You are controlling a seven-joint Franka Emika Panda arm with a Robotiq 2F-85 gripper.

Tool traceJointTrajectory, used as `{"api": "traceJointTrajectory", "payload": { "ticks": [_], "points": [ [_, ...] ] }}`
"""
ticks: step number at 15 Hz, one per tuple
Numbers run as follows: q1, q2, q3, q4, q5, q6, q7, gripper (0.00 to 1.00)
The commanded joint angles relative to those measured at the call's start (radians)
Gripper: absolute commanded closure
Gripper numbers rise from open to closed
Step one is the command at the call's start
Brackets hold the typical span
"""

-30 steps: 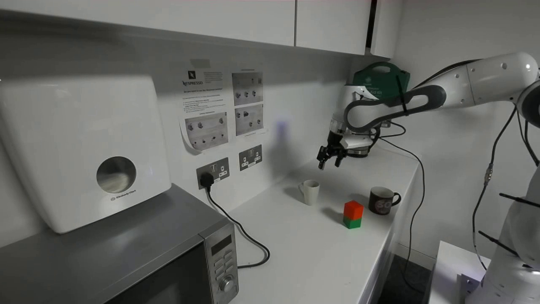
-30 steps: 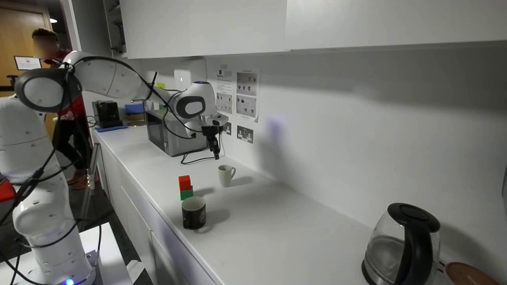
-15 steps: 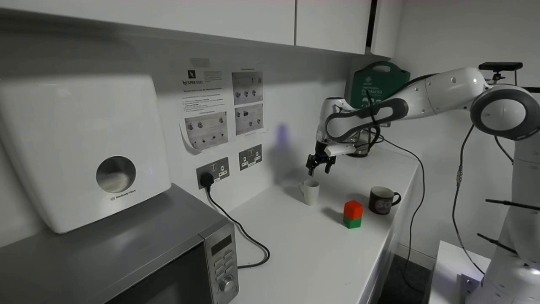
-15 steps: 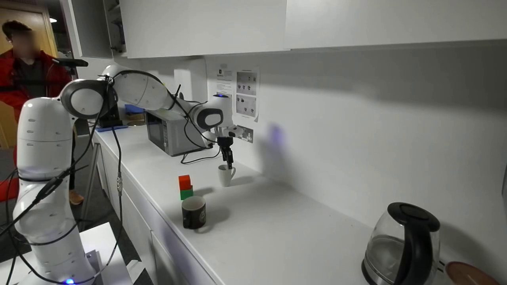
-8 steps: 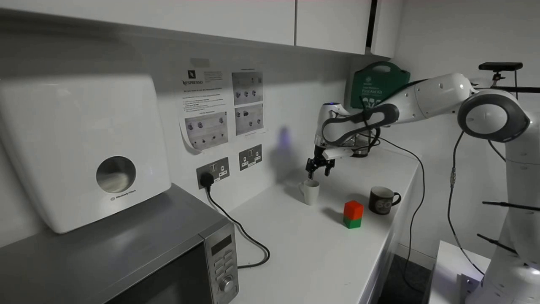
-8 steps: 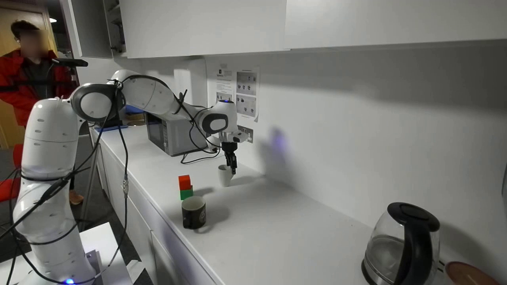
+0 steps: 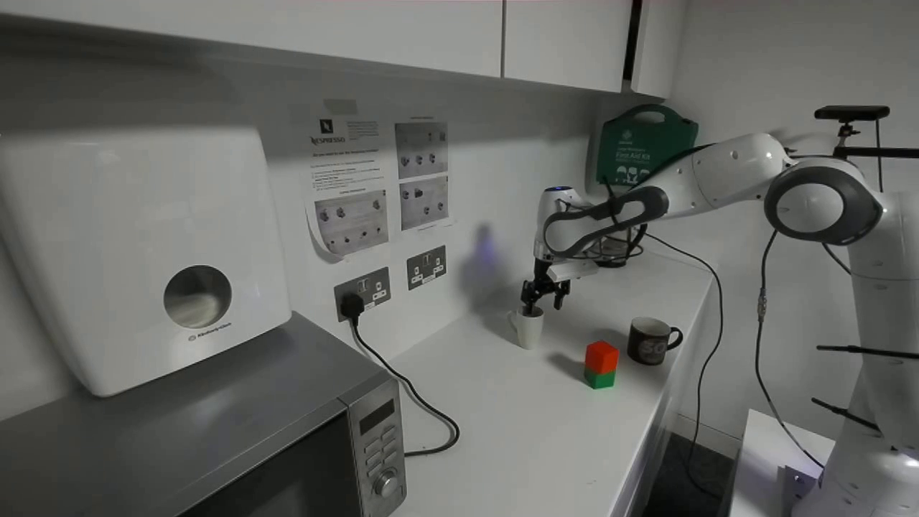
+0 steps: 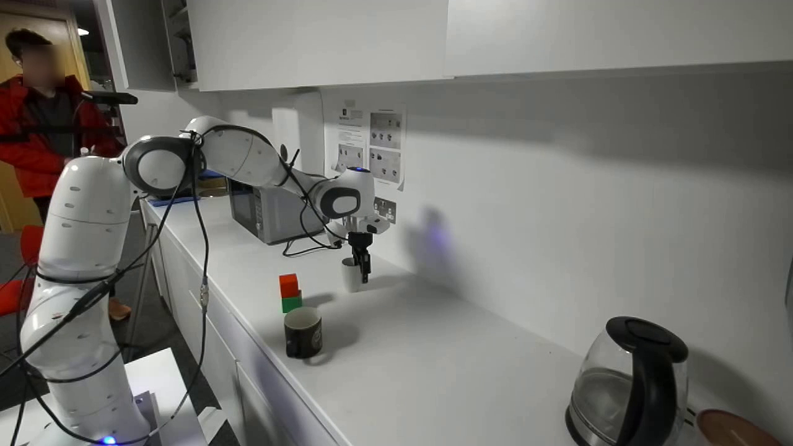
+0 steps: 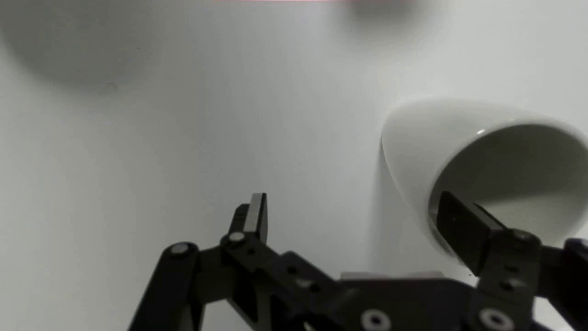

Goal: Move the black and white mugs forward

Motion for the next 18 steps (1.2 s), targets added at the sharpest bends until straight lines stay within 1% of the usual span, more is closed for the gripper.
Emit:
{"api": "traceJointTrajectory", "payload": {
  "ticks": [1, 2, 3, 5, 8, 12, 13, 18],
  "points": [
    [-0.003, 0.032, -0.009, 0.047, 0.015, -0.047, 0.010, 0.00],
    [-0.003, 0.035, -0.009, 0.048, 0.016, -0.049, 0.009, 0.25],
    [-0.003, 0.035, -0.009, 0.047, 0.016, -0.050, 0.006, 0.26],
    [-0.002, 0.035, -0.009, 0.046, 0.014, -0.050, 0.007, 0.41],
    [-0.001, 0.037, -0.011, 0.046, 0.009, -0.053, 0.009, 0.66],
    [-0.001, 0.037, -0.015, 0.046, 0.003, -0.062, 0.010, 0.95],
    [-0.001, 0.036, -0.017, 0.046, 0.000, -0.062, 0.011, 1.00],
    [-0.010, 0.028, -0.024, 0.050, 0.004, -0.074, -0.001, 0.97]
  ]
}}
